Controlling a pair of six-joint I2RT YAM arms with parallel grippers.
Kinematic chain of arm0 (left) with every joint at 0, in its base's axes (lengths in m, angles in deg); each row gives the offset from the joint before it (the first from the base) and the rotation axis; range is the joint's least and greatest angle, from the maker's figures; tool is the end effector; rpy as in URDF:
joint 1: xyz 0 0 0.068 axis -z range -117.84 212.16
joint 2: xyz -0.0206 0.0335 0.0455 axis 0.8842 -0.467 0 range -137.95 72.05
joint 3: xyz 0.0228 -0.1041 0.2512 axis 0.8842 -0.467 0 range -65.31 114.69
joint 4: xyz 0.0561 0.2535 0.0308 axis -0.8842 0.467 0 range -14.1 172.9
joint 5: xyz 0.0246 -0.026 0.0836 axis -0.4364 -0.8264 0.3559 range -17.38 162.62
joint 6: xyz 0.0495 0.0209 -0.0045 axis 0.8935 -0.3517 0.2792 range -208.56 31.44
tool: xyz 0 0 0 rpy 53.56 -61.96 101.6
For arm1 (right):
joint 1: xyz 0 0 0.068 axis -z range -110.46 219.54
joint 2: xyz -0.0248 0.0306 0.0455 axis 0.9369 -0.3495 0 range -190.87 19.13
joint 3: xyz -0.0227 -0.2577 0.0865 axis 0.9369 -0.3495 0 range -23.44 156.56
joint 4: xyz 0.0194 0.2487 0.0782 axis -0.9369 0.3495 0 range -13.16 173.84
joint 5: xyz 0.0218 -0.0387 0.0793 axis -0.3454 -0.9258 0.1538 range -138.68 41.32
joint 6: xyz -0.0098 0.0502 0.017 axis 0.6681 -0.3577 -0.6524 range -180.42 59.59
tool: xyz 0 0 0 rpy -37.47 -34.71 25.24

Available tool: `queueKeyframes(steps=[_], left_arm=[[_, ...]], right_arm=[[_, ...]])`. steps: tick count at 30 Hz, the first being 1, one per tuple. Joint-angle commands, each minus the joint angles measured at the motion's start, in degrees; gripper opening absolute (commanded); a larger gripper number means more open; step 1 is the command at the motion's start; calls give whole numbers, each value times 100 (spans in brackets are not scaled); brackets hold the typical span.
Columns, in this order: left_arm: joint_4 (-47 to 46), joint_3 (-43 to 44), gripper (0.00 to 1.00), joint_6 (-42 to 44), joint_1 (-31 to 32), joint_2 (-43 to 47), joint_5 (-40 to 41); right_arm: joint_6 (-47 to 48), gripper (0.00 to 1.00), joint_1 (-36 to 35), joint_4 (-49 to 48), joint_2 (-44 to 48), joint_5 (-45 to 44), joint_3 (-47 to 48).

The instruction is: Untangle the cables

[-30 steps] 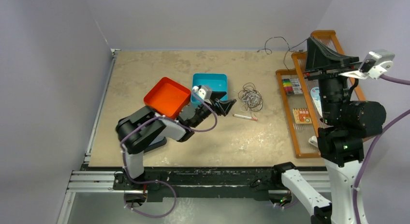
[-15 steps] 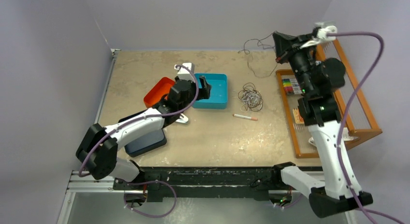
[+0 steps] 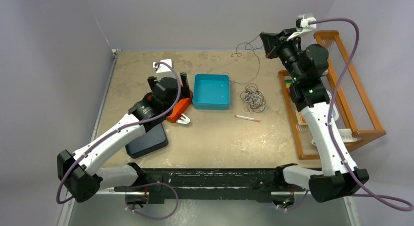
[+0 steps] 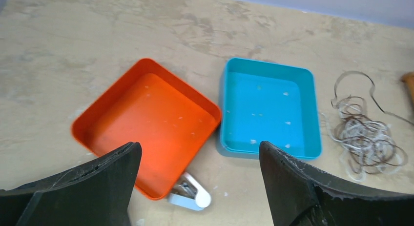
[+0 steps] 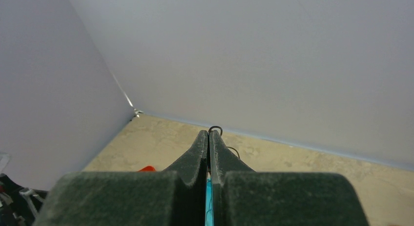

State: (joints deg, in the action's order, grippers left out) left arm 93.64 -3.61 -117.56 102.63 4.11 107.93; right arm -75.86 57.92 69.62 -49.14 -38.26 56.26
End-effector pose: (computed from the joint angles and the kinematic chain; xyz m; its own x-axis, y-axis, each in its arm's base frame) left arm 0.2150 -0.1565 0.3493 -0.3324 -0.2363 -0.9131 -0.0381 0.9707 -0.2374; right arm 0.2473 0.0574 0.5009 0.2045 0.3095 -0.9286 -0.4360 0.8782 0.1966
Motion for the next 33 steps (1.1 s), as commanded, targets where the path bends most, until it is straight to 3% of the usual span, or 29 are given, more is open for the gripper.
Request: queueKeyframes(steps=[1, 19, 26, 33], left_arm=[[649, 314, 90, 443, -40, 44, 925], [744, 95, 92, 500, -43, 504, 1421], [753, 115, 92, 491, -41, 417, 1400], [766, 133, 92, 495, -42, 389, 1378]], right_arm=[[-368, 0, -23, -703, -218, 496, 200], [-521, 0, -412, -1017, -1678, 962, 485], [-523, 0, -433, -1079, -1874, 1008, 354], [-348, 0, -443, -936, -1828, 814, 893]])
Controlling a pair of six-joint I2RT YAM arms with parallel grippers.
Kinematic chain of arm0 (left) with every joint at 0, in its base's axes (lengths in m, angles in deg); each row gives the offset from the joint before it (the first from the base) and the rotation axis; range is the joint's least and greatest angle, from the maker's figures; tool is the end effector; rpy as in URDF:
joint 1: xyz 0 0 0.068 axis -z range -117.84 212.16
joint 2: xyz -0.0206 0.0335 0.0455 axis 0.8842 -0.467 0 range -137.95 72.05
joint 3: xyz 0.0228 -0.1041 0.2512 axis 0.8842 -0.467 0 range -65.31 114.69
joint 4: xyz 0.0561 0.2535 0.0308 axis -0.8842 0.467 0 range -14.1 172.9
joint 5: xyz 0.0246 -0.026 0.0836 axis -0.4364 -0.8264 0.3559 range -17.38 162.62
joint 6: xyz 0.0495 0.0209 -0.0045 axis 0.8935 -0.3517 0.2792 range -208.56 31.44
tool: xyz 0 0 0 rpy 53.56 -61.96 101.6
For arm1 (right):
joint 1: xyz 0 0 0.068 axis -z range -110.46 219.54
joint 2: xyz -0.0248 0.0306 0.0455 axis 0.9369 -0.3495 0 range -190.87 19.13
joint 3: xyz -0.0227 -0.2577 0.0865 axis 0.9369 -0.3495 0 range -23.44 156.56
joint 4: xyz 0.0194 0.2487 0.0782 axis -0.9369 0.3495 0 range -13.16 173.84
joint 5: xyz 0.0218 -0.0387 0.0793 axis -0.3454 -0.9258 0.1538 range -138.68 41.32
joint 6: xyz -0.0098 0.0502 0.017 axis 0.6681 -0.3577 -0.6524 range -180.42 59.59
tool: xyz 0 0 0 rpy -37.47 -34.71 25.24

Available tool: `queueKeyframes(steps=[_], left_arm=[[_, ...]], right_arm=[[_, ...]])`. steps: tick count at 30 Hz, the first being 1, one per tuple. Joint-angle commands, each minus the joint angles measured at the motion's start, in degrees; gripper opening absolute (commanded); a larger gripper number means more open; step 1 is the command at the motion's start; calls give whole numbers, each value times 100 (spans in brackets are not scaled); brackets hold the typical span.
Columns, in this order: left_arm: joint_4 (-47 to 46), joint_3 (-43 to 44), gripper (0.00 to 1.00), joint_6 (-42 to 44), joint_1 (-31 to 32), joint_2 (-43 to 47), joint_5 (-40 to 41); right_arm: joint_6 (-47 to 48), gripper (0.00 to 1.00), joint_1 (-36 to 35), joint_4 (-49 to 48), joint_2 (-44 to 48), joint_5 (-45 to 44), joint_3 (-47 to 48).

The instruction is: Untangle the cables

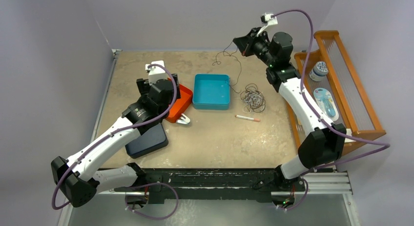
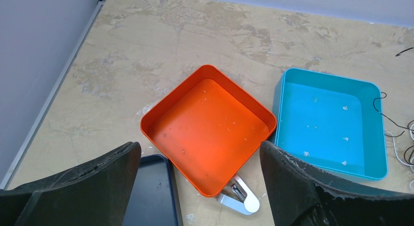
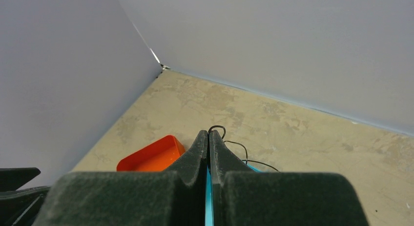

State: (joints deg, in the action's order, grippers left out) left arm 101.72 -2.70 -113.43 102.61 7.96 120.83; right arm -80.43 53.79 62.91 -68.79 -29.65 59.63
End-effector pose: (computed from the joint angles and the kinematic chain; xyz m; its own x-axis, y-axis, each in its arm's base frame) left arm 0.1983 -0.1342 0.3598 -0.2864 -0.1240 -0.9501 -0.2120 0.9752 -0.0633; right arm 0.3490 0.1104 0.4333 -0.0511 0.3218 -0.9454 -0.5842 0.7582 0.2896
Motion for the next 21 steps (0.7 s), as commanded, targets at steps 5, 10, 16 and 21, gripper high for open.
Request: queueKeyframes(steps=[5, 10, 16, 21], left_arm=[[-45, 49, 92, 89, -38, -11, 50], [-16, 56, 92, 87, -37, 1, 78], [-21, 50, 92, 69, -39, 9, 110], [1, 41, 92, 69, -39, 3, 136]], right_arm=[[182, 0, -71, -145, 29, -12, 1120], [243, 0, -231, -43, -62, -31, 1566], [198, 0, -373, -33, -207, -13, 1554], [0, 0, -394, -290, -248, 37, 937]])
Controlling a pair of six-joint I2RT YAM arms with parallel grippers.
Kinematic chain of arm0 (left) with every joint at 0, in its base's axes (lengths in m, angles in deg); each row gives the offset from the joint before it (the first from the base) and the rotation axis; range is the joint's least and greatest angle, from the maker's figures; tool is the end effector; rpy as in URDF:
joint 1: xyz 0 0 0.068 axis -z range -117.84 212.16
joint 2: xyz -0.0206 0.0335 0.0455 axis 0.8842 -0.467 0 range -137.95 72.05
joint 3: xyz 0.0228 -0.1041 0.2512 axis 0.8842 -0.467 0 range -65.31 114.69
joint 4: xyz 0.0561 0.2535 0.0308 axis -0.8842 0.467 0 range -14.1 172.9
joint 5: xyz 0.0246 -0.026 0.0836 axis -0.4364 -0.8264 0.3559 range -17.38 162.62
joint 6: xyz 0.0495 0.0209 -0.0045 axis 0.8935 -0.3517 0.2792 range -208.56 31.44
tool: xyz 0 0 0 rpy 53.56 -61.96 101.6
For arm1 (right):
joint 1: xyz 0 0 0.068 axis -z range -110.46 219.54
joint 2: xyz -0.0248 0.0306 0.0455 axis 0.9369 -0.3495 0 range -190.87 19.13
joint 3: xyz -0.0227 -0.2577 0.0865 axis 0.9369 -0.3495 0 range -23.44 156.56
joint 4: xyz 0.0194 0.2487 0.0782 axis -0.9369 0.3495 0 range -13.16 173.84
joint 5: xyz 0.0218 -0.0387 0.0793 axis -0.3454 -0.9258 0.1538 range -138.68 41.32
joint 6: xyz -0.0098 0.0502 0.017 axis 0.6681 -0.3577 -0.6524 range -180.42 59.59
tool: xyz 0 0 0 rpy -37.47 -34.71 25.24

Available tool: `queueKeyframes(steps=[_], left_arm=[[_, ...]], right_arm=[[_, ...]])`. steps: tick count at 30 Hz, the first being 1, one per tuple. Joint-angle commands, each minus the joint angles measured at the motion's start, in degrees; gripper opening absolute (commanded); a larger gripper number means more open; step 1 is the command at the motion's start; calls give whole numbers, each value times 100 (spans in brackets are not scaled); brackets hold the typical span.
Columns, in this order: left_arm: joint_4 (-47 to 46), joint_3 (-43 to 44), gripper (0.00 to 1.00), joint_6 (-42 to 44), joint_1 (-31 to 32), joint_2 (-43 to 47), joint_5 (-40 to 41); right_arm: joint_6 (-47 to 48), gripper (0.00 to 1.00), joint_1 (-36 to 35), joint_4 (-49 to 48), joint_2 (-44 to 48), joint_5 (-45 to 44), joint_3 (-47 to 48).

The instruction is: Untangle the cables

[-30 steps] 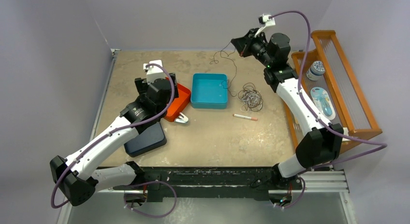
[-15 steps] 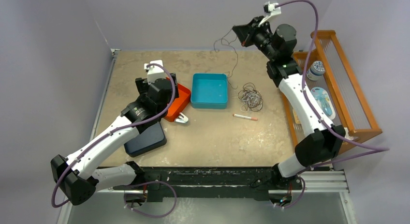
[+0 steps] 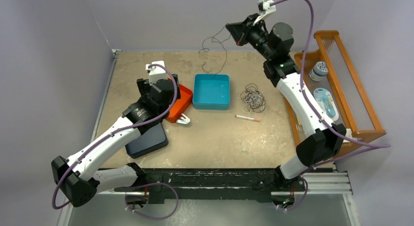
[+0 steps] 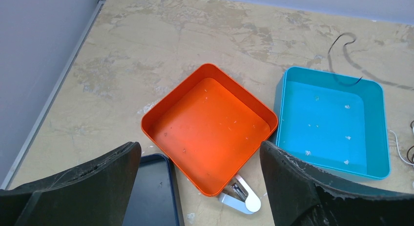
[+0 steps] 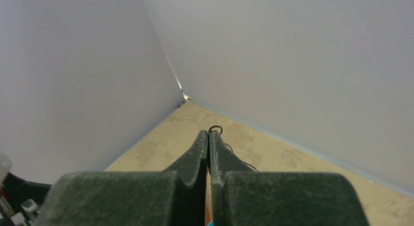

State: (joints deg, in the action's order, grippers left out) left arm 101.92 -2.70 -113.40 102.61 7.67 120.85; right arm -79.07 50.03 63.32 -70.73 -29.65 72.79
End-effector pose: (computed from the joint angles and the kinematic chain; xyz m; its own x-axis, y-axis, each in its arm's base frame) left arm 0.1991 -0.1349 0.3584 -0.2926 -0.1181 -0.9489 -0.2125 0.9755 -0.0559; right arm 0.3330 0.1302 0.5009 0.1105 0.3600 -0.9264 -0.6754 0.7110 0.1957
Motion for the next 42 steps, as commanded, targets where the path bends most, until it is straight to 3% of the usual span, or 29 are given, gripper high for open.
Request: queueKeyframes(steps=[1, 11, 27, 35, 42], left_arm=[[-18, 41, 92, 67, -38, 31, 134], [-29, 75, 92, 77, -38, -109, 53], [-72, 146, 91, 89, -47, -335, -121], [-62, 133, 91, 95, -48, -385, -152], [-82, 154, 90, 77, -50, -468, -264]], right_arm=[[-171, 0, -18, -377, -64, 47, -504], [-305, 0, -17, -660, -201, 131, -1668], [-186, 0, -202, -498, -1348, 639, -1546], [152, 1, -347, -47, -1711, -166, -1457], [536, 8, -495, 328, -2146, -551, -1427]])
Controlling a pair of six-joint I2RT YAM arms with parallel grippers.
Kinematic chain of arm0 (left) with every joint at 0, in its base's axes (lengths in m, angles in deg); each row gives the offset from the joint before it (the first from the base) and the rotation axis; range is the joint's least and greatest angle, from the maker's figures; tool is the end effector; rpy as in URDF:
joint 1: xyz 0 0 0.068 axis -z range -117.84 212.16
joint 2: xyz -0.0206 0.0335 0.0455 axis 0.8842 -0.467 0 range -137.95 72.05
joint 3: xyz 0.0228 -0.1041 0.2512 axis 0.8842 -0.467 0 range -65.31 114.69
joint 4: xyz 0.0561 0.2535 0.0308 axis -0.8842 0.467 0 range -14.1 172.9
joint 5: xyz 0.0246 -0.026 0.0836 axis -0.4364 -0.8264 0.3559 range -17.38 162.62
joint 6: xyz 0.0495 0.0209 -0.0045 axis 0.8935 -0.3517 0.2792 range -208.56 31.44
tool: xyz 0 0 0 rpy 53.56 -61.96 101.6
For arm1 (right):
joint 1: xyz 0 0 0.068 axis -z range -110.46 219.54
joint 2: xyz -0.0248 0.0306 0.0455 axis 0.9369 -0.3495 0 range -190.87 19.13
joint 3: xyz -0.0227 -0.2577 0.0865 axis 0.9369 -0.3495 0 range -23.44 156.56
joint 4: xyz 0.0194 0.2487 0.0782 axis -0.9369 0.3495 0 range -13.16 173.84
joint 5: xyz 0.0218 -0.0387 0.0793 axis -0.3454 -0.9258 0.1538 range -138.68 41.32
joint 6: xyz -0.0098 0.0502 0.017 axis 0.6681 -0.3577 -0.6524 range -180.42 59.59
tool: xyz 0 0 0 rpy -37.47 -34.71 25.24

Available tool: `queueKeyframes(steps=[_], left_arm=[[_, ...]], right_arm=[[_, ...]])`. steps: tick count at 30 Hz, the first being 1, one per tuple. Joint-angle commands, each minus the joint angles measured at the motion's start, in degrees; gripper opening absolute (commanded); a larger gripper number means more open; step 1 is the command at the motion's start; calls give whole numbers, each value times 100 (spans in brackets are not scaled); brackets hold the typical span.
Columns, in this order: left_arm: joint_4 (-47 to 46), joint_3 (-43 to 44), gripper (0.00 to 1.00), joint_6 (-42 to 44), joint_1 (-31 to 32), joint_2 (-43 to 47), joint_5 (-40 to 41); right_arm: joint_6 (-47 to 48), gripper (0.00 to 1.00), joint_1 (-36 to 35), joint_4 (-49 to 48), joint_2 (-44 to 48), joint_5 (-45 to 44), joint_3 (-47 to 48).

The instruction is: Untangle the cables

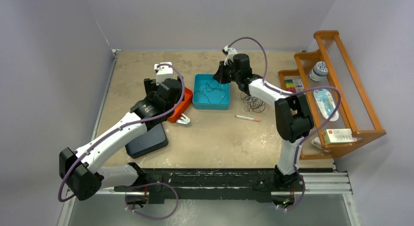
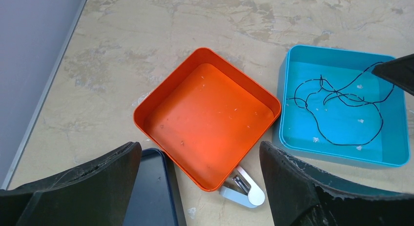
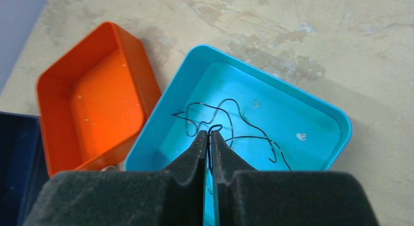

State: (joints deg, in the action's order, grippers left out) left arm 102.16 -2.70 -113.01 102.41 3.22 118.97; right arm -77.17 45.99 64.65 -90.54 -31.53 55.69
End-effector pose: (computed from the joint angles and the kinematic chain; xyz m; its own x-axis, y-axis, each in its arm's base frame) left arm 0.2135 -0.1470 0.3398 -0.3648 -0.0653 -0.9288 -0.1878 0.9822 0.0047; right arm 0.4109 0.1905 0.2552 -0.4603 0.0999 -0.8821 -0.5280 0.7680 0.3625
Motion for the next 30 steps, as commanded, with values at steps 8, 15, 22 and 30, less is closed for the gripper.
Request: queueKeyframes(steps=[8, 15, 22, 30], left_arm=[[-90, 159, 90, 52, -28, -53, -91], [-85, 170, 90, 55, -28, -84, -106], [-86, 182, 90, 54, -31, -120, -143], [-96, 203, 90, 63, -35, -168, -159]], right_arm=[[572, 15, -195, 433, -432, -634, 474], [677, 29, -196, 526, -180, -1051, 453], [770, 44, -202, 641, 277, -1494, 373], [823, 50, -199, 890, 707, -1671, 257]])
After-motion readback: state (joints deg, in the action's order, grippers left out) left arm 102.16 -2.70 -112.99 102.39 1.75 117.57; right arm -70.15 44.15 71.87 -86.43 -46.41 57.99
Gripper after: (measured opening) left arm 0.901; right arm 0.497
